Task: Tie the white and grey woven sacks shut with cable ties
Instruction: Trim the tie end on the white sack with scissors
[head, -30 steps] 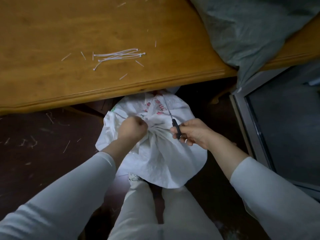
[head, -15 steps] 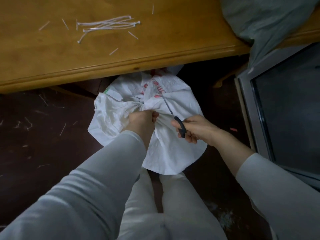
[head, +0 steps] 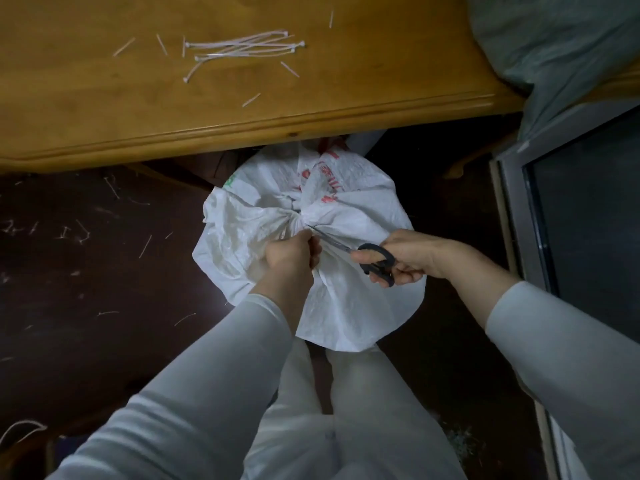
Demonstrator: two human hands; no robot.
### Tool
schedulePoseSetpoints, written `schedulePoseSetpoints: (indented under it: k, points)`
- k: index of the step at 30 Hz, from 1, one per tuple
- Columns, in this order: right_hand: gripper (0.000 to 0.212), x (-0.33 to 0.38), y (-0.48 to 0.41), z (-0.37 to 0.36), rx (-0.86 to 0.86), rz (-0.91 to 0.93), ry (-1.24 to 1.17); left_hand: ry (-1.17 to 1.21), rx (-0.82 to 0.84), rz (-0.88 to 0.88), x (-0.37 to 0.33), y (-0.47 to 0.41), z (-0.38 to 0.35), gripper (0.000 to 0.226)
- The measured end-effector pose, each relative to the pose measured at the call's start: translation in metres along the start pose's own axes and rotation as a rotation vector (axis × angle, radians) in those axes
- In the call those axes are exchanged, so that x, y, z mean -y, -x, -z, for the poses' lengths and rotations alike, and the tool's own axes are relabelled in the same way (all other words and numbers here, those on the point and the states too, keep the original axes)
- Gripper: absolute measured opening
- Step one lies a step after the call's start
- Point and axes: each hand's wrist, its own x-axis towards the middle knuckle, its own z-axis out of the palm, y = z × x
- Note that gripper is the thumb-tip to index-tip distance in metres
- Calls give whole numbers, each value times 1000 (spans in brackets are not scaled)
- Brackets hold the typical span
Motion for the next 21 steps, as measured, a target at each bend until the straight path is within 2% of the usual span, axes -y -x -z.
schedulePoseSetpoints:
  k: [6, 17, 21]
  points:
    - [68, 8, -7, 5, -25, 7, 65, 47, 8, 16, -1, 6, 0, 21]
    - [44, 15, -20, 6, -19, 5, 173, 41, 8, 46, -2, 5, 5, 19]
    - [32, 13, -27, -3, -142, 55, 275, 35, 10, 40, -5, 0, 2, 5]
